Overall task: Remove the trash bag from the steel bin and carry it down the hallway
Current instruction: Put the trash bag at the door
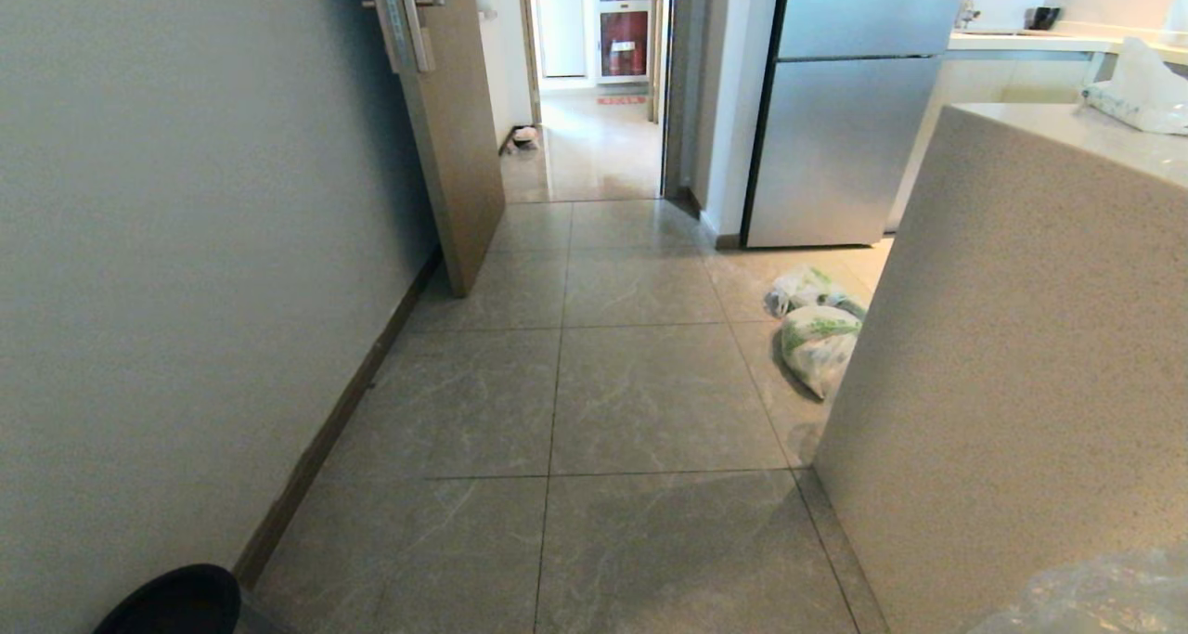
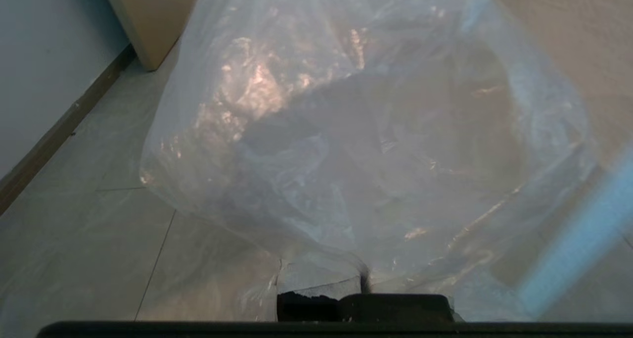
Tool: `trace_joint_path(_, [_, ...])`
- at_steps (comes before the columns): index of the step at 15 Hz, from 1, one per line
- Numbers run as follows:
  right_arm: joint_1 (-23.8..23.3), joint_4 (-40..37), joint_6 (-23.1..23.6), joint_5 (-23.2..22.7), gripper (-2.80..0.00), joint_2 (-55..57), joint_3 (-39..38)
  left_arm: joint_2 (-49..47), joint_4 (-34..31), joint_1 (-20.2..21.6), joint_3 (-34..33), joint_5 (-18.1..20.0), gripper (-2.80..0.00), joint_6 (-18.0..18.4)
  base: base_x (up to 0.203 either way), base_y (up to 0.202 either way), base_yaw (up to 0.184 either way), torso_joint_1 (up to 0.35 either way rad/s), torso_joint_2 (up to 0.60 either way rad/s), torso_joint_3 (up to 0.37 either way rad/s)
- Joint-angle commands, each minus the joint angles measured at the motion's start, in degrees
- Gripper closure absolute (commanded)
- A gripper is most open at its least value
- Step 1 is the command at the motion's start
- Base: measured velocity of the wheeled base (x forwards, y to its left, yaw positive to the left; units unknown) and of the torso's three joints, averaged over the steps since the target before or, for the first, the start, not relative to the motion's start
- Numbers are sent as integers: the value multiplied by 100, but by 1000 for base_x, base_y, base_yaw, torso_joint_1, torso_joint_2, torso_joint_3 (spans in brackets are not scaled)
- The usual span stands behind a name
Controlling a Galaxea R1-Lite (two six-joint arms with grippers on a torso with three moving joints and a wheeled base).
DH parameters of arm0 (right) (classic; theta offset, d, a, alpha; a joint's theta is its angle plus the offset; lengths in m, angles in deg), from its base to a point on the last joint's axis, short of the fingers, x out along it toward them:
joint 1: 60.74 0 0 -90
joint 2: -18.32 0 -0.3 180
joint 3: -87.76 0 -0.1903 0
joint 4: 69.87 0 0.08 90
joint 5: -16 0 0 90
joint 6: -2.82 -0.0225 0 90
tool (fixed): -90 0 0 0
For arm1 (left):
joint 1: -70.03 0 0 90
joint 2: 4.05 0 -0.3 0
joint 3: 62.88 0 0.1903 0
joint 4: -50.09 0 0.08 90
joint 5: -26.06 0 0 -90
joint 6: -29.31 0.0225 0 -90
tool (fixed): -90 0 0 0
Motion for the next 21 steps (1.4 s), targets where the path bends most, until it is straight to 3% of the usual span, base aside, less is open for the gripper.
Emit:
trace_joint_path(1, [0, 2, -4, -2, 0, 7, -18, 0, 1, 0, 0, -5, 0, -2, 184, 0, 0, 2, 1, -1])
trace_joint_path(21, [0, 2, -4, -2, 0, 0, -18, 0, 1, 0, 0, -5, 0, -2, 190, 0, 1, 3, 3, 3])
